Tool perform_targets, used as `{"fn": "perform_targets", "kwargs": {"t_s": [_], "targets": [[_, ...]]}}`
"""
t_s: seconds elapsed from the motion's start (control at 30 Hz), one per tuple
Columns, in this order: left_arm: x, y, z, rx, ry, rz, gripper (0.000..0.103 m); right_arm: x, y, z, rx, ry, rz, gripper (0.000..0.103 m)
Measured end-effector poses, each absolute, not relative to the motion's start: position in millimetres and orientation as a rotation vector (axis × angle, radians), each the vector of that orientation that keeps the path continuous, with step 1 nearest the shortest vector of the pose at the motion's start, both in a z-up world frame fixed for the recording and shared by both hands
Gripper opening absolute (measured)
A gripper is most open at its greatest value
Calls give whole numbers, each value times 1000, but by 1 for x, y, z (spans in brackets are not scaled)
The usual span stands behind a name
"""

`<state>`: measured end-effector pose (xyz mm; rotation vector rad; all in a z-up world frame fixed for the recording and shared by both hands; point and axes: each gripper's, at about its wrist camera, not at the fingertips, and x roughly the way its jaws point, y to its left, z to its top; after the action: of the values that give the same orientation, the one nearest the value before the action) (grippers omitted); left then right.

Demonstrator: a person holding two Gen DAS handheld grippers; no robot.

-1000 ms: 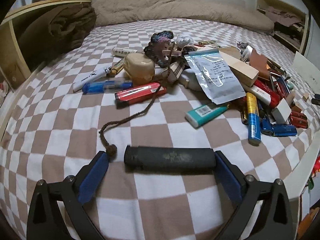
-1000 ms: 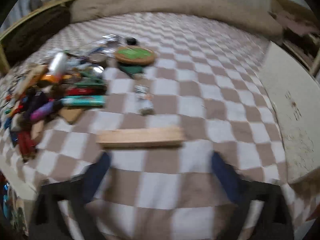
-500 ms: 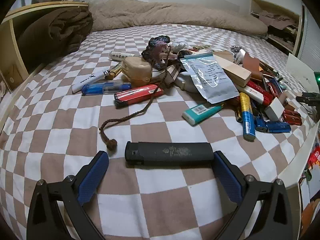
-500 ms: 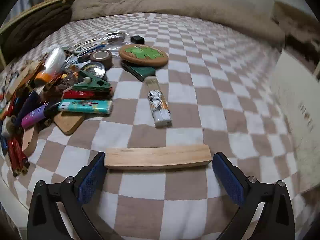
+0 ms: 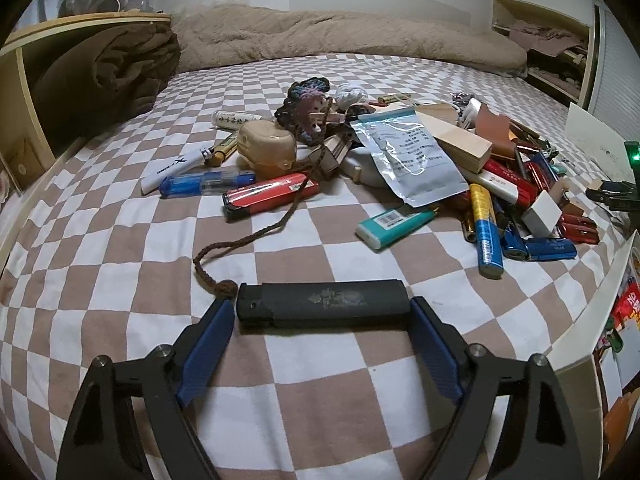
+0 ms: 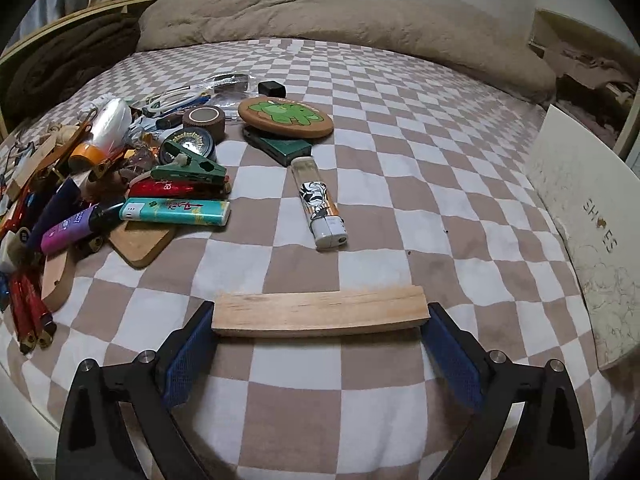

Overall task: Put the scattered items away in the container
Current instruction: 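Carry the wooden stick toward the white box while the left tool carries the black case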

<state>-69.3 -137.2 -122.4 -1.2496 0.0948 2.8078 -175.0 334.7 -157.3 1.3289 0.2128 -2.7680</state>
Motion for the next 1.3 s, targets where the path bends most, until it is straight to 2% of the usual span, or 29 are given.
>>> {"fn": "perform_targets", "kwargs": {"t_s": [0.7, 1.03, 1.3], "targets": [[-54, -132, -119, -1240, 152, 2806, 84, -169, 340, -160, 1315, 156, -2773, 99], [-54, -136, -90, -1166, -29, 2812, 84, -160, 334, -143, 1285, 184, -2799, 99], [-38, -120, -59, -1074, -17, 2845, 84, -139, 325, -103, 1176, 138, -2783, 99]]}}
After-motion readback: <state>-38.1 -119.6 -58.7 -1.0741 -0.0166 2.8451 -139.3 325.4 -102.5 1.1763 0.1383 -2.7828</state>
